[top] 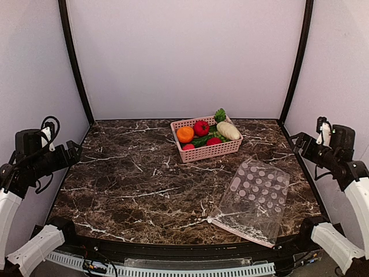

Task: Place the food in the zip-top bag and seal the zipper
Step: Pick up the zipper food storage bag from the center of the board.

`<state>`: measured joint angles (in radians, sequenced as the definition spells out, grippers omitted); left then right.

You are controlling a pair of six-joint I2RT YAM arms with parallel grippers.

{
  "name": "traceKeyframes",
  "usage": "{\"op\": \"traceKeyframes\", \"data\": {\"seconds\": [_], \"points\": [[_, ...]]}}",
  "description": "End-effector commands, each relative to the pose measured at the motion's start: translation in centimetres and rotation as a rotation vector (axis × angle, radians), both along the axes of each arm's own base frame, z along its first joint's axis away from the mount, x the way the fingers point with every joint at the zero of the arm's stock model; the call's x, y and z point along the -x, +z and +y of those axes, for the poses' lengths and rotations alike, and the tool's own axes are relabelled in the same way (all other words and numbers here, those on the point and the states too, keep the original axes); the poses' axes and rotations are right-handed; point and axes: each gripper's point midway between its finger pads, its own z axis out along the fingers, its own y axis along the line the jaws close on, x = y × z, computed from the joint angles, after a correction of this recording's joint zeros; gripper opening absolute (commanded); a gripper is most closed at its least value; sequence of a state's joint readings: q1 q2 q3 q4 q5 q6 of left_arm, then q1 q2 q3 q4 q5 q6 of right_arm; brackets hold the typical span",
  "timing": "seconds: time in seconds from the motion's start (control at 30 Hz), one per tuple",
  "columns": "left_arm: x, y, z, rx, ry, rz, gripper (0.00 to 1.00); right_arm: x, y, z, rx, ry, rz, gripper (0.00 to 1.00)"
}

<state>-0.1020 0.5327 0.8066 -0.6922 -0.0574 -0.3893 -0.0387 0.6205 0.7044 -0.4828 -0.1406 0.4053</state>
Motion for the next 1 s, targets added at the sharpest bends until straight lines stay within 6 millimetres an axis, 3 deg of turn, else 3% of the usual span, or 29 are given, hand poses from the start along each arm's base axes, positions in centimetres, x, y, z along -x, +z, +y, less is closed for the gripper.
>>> {"op": "traceKeyframes", "data": {"seconds": [0.0, 0.2, 0.37, 0.57, 0.67, 0.8, 0.97], "points": [[0.2, 0.1, -0.4, 0.026, -0.008, 0.033, 1.00, 0.0, -0.1, 0.5, -0.019, 0.030, 0.034, 0.99], [0.3, -0.1, -0.3, 0.031, 0.005, 0.043, 1.00, 0.3, 0.9, 1.6, -0.049, 0.085, 0.010, 0.99], [0.5, -0.8, -2.2, 0.098, -0.084, 0.049, 1.00, 0.4, -0.6, 3.8, -0.091, 0.191, 0.095, 0.92], [0.1, -3.5, -4.9, 0.205, -0.192, 0.143, 1.00, 1.3, -3.7, 8.7, -0.080, 0.342, 0.219, 0.86], [0.1, -4.4, -5.7, 0.220, -0.222, 0.165, 1.00, 2.2, -5.7, 12.1, -0.055, 0.407, 0.273, 0.84], [0.2, -5.3, -7.4, 0.235, -0.266, 0.185, 1.00, 5.1, -9.1, 17.6, 0.014, 0.564, 0.370, 0.82], [0.9, -7.5, -10.3, 0.268, -0.340, 0.225, 1.00, 9.2, -13.1, 21.6, 0.194, 0.687, 0.461, 0.76]]}}
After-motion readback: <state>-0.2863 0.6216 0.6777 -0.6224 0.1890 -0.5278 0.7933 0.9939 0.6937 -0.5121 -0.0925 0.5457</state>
